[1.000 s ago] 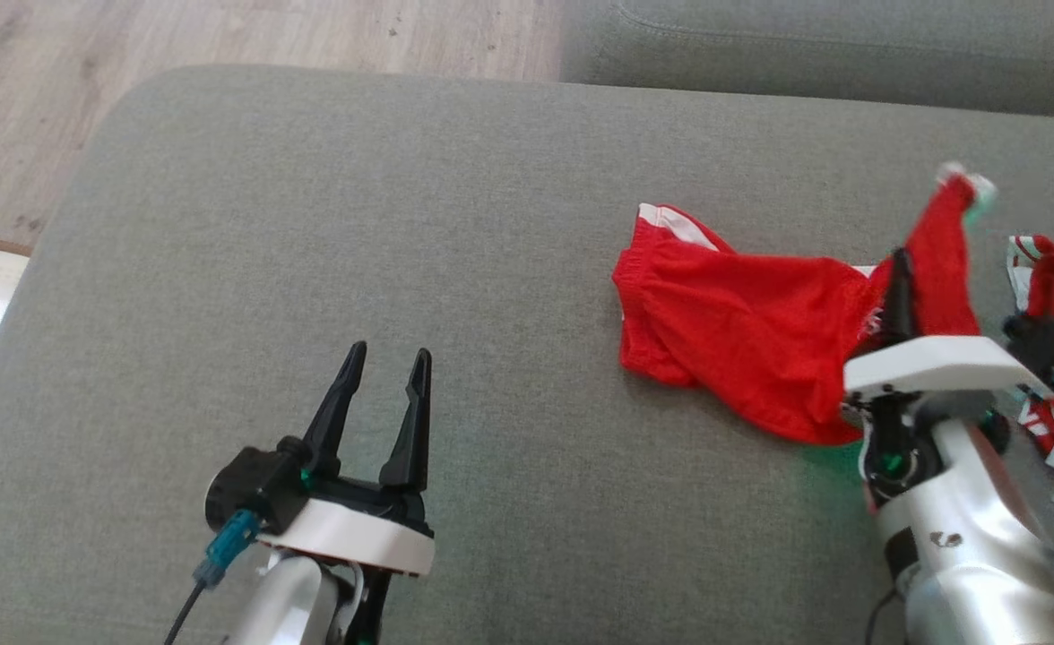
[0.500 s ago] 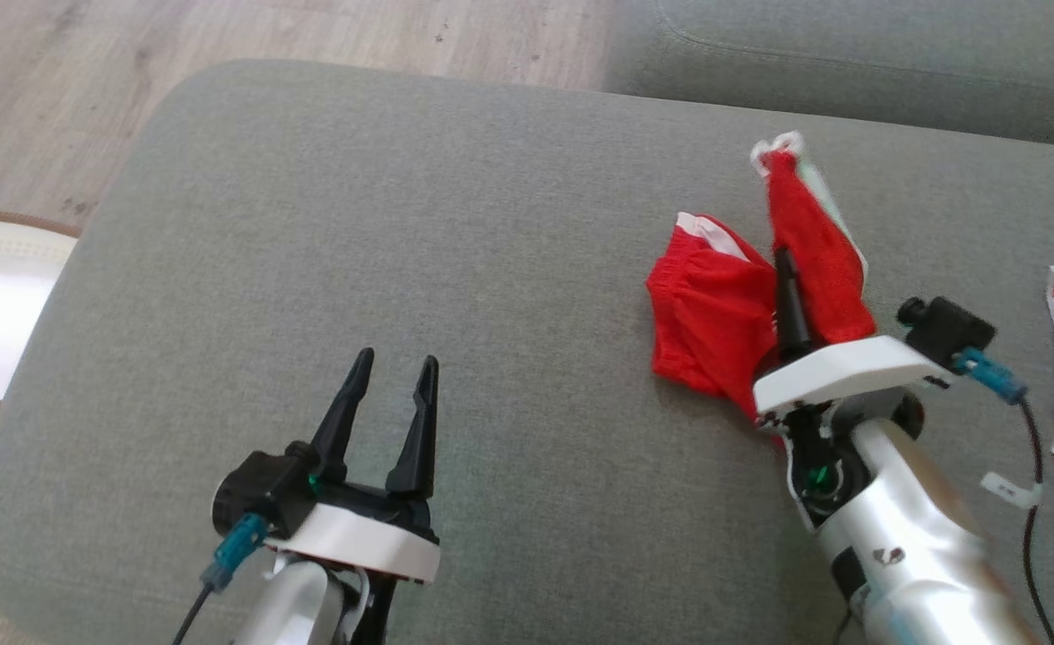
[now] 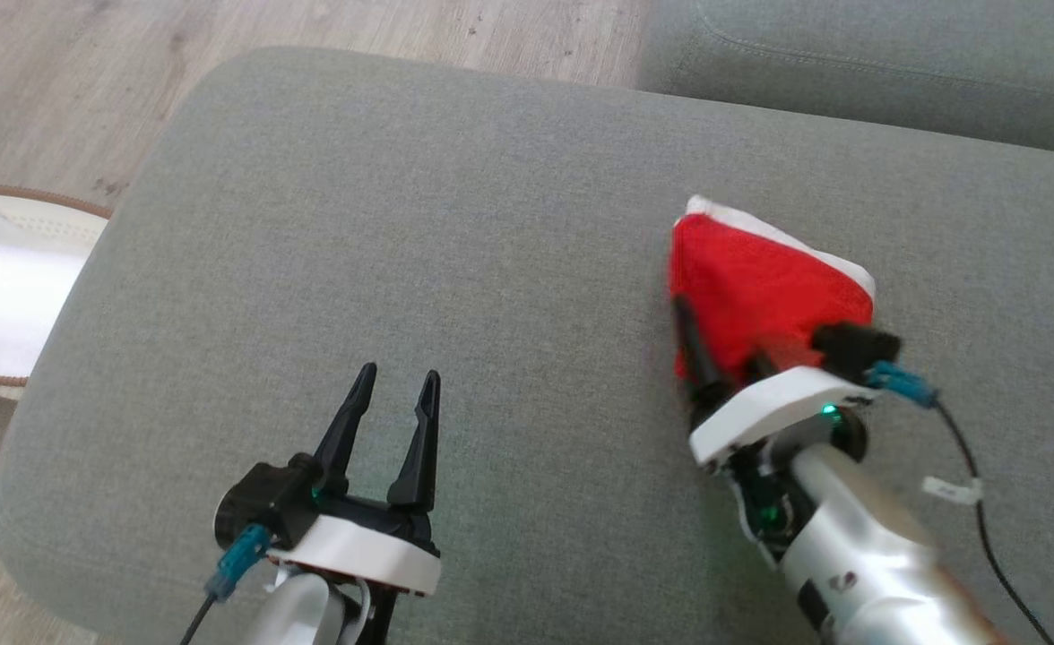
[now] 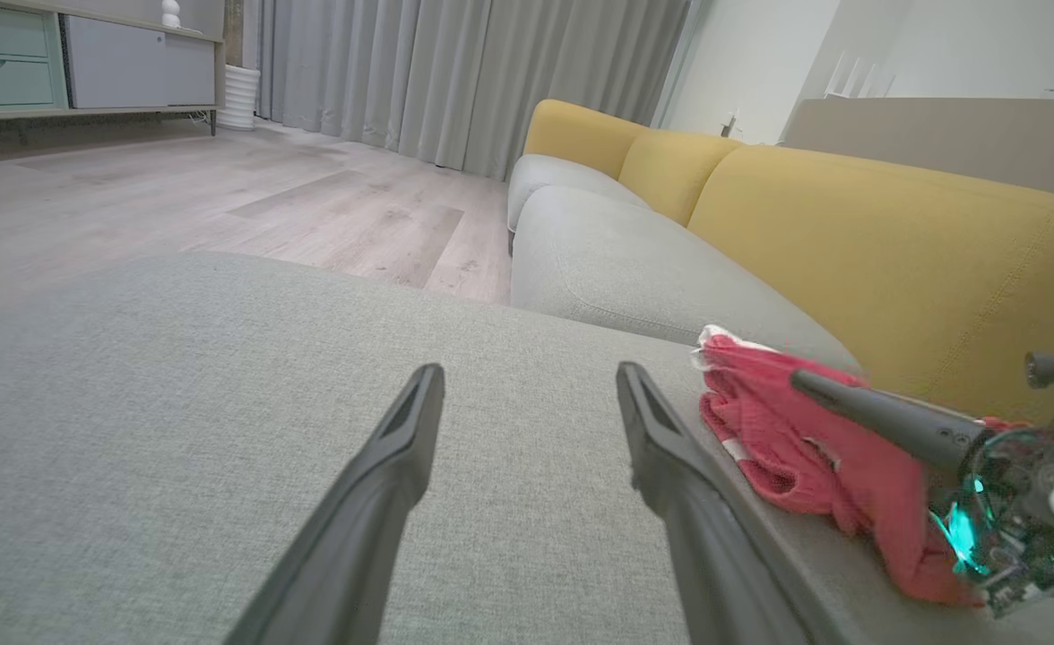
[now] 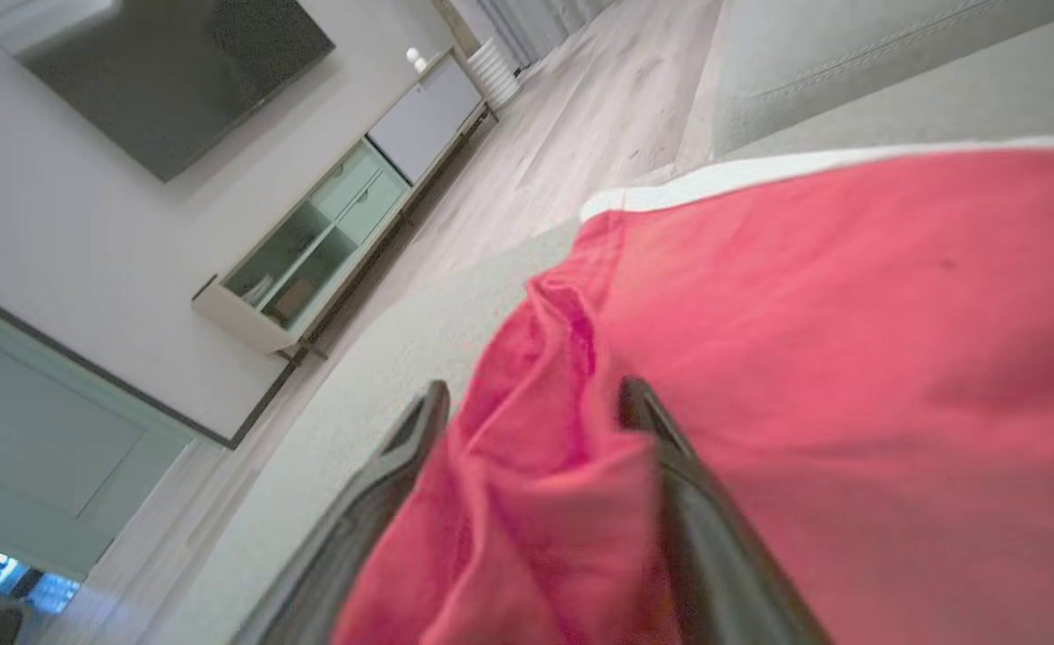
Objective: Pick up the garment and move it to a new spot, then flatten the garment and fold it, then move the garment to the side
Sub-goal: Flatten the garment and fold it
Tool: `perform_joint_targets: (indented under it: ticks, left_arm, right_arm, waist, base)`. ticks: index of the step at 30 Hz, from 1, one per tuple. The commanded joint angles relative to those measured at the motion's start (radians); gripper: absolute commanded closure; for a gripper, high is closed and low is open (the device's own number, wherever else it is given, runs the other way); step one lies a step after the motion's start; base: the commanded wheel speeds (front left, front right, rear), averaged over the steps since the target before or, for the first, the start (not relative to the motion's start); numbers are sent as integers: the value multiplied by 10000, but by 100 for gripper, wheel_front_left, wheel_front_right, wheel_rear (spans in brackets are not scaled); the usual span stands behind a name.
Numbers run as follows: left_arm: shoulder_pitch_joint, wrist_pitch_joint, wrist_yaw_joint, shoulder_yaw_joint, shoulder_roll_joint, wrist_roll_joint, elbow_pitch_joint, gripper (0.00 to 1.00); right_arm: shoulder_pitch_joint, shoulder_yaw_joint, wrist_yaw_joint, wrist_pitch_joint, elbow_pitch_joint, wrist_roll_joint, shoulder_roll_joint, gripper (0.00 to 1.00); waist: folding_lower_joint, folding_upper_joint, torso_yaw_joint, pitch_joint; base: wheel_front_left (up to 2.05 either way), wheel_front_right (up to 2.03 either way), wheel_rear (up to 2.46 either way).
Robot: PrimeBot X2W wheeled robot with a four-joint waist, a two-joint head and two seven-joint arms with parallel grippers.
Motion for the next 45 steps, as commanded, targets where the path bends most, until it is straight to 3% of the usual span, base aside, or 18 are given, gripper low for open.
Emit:
perform_joint_targets:
  ticks: [1,9,16,21,29,35,40,45]
  left_arm:
    - [-233,-51,13,312,69,14,-280,0]
    - [-253,-51,13,521,41,27,-191,0]
    - [-206,-51,13,742,20,-28,-330,0]
    - [-46,-51,13,959,22,51,-526,0]
    - [81,-51,13,1178,22,106,-1133,0]
    - [150,-51,13,1230,13,172,-1466,0]
    - [228,-51,13,1275,20,395,-1477,0]
    - [394,-51,13,1356,-6,484,-1461,0]
  right_arm:
    - [-349,482,-7,-110,-241,99,120,0]
    - [-571,2773,-7,-70,-114,323,120,0]
    - [-977,3380,-7,-93,-298,568,120,0]
    - [-1010,1986,-7,-106,-879,-870,-84,0]
    - [462,-779,-7,-109,-2667,-4094,-877,0]
    - [2194,-3643,-7,-109,-4621,-7066,-383,0]
    - [3355,-4772,-7,-110,-5570,-8028,44,0]
    - [3819,-4950,-7,-110,-5843,-8166,109,0]
  waist:
    - [0,0,-14,17]
    - [0,0,-348,15]
    - [0,0,-801,-292]
    - [0,0,-1232,-601]
    - [0,0,-1878,-875]
    - [0,0,-2340,-844]
    - [0,0,-2542,-778]
    - [0,0,-2633,-727]
  base:
    - [0,0,0]
    - [0,0,0]
    - [0,0,0]
    - [0,0,0]
    - [0,0,0]
    - [0,0,0]
    - [0,0,0]
    - [0,0,0]
